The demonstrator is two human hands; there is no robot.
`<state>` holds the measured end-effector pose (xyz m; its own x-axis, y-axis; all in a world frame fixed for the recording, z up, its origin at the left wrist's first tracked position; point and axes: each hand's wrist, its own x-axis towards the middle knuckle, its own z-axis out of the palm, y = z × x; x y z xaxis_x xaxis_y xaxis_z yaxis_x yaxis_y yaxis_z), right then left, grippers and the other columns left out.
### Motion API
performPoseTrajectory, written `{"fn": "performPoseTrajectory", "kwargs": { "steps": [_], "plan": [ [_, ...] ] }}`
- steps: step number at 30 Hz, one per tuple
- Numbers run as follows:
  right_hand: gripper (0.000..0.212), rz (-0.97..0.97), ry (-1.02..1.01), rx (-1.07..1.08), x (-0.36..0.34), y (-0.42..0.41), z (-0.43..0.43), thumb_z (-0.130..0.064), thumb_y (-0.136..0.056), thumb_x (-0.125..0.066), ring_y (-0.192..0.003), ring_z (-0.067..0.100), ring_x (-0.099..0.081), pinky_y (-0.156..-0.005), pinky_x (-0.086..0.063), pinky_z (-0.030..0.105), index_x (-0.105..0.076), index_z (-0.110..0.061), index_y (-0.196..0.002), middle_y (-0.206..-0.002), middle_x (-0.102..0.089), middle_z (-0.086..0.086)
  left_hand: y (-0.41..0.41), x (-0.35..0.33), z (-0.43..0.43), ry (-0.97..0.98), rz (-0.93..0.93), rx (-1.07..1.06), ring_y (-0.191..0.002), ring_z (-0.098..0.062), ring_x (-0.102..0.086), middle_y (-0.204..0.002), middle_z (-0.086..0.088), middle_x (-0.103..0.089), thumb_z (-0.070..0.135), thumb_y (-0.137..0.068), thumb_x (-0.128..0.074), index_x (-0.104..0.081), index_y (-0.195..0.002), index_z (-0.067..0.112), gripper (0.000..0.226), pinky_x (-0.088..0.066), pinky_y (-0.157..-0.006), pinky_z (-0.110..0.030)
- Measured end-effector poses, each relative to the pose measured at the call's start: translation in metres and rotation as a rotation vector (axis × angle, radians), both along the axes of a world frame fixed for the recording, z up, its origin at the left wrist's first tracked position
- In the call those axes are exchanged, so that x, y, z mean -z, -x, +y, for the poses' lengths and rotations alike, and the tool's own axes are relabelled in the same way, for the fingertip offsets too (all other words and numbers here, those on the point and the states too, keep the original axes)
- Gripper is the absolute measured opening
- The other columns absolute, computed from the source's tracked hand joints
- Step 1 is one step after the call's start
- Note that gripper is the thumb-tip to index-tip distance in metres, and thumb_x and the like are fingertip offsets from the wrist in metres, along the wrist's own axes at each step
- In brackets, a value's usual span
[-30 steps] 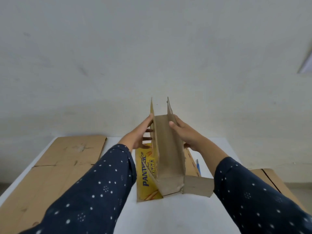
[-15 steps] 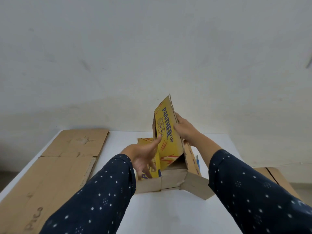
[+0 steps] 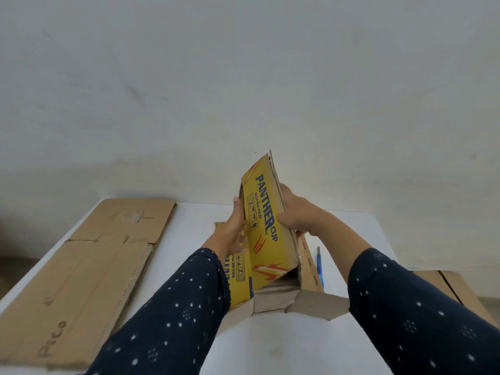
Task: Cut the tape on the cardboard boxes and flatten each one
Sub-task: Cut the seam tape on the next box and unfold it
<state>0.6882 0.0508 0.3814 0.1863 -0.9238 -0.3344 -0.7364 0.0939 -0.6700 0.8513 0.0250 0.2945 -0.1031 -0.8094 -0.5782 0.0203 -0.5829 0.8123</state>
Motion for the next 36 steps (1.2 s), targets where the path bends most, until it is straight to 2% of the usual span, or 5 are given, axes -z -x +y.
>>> {"fn": "performPoseTrajectory", "kwargs": {
  "steps": [6,20,28,32,36],
  "plan": [
    [0.079,0.021,0.006,-0.045,0.001,0.008,0.010,-0.013,-0.096,-0.055,-0.088,0.024,-0.063,-0.068,-0.059,0.035,-0.005,-0.028,-0.154,-0.109,-0.058,0.007,-0.011,0.011,-0.058,0.045,0.047,-0.419,-0.147,-0.039,-0.028,-0.167,-0.008,-0.014,0.089,-0.078,-0.041,0.007,-0.159,0.035,0.109,-0.040,-0.108,-0.063],
    [0.089,0.065,0.003,-0.058,0.007,0.010,0.008,-0.017,-0.092,-0.064,-0.094,0.025,-0.067,-0.083,-0.059,0.044,-0.002,-0.029,-0.154,-0.114,-0.063,0.010,-0.017,0.009,-0.072,-0.030,-0.189,-0.478,-0.102,-0.029,-0.054,-0.118,-0.013,-0.055,0.044,-0.099,-0.045,-0.047,-0.127,0.004,0.048,-0.042,-0.096,-0.039],
    [0.090,0.121,-0.050,-0.141,0.011,0.010,0.011,-0.014,-0.089,-0.065,-0.092,0.024,-0.066,-0.079,-0.061,0.040,-0.003,-0.033,-0.152,-0.119,-0.058,0.009,-0.028,0.014,-0.106,0.316,-0.500,-0.278,-0.154,-0.033,0.011,-0.163,-0.010,0.028,0.091,-0.064,-0.058,-0.004,-0.159,0.041,0.120,-0.009,-0.124,-0.053],
    [0.102,-0.002,-0.101,-0.198,0.018,0.003,0.018,-0.047,-0.089,-0.067,-0.101,0.021,-0.066,-0.070,-0.063,0.038,0.015,-0.047,-0.151,-0.135,-0.057,-0.001,-0.009,0.003,-0.112,0.258,-0.290,0.004,-0.144,-0.032,-0.037,-0.161,-0.012,-0.031,0.098,-0.053,-0.059,-0.049,-0.143,0.037,0.110,-0.034,-0.114,-0.052],
    [0.071,-0.109,-0.092,-0.094,0.016,0.009,0.018,-0.054,-0.101,-0.037,-0.122,0.029,-0.055,-0.060,-0.060,0.032,0.016,-0.054,-0.148,-0.159,-0.030,-0.003,-0.006,-0.010,-0.094,0.284,-0.186,-0.035,-0.073,-0.024,-0.065,-0.074,-0.006,-0.067,0.074,-0.080,-0.057,-0.064,-0.103,0.011,0.068,-0.051,-0.075,-0.035]
  ]
}}
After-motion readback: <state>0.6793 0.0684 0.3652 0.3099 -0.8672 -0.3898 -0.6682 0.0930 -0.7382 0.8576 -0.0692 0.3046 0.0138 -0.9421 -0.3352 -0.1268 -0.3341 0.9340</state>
